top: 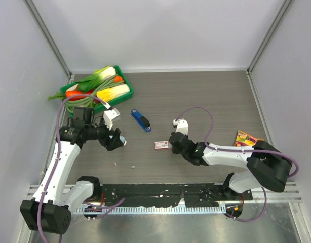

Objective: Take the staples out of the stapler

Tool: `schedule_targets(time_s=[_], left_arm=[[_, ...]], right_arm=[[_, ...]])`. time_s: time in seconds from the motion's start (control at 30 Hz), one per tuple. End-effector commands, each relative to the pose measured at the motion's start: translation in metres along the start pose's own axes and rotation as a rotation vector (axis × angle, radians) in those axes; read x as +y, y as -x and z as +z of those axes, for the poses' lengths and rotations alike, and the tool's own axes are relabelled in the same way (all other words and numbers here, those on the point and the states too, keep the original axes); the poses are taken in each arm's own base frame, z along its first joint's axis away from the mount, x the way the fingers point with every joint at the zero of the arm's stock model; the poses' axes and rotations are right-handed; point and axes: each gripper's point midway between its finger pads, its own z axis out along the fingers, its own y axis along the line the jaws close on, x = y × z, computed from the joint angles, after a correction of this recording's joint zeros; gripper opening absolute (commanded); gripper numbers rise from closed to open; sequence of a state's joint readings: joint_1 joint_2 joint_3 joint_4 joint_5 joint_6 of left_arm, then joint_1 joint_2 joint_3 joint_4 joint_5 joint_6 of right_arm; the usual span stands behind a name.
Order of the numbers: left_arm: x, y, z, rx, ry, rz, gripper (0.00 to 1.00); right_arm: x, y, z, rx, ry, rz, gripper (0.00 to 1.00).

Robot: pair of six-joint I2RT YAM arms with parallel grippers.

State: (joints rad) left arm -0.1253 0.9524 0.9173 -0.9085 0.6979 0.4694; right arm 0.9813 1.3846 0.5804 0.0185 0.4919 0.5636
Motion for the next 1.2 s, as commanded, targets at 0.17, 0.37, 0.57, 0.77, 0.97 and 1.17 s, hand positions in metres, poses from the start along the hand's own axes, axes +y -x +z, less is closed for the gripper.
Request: schedule_targets(time_s=[0.17,0.37,0.57,0.77,0.97,1.17], left_arm=[[-0.0015,0.0049,-0.0018,-0.027,0.008,0.018,0.74],[-0.0025,0.0041,-0.0026,-0.028,0.008,0.023,0.74],[-0.0023,0.0028,-0.0026,-0.026,0.010,0.024,0.74],[-0.0033,0.0012,-0.0016,-0.024,0.004,0.025,0.74],[-0.0034,-0.0001,-0.0009,-0.021,0.002,0.020,0.73],[-0.0039,-0.0015,-0.0002,-0.019,-0.001,0.017,0.73]], right_arm=[[0.0102,0.0190,0.0035,-0.040,0.005,0.024,0.01],[0.0104,0.0177,0.0043,-0.036,0.004,0.016,0.01],[0.0093,0.0187,0.0044,-0.039,-0.001,0.007,0.01],[0.0080,0.0201,0.0047,-0.044,-0.009,-0.002,0.01],[0.0058,0.0197,0.0054,-0.044,-0.018,-0.012,0.01],[0.0043,0.0180,0.0066,-0.041,-0.024,-0.026,0.01]])
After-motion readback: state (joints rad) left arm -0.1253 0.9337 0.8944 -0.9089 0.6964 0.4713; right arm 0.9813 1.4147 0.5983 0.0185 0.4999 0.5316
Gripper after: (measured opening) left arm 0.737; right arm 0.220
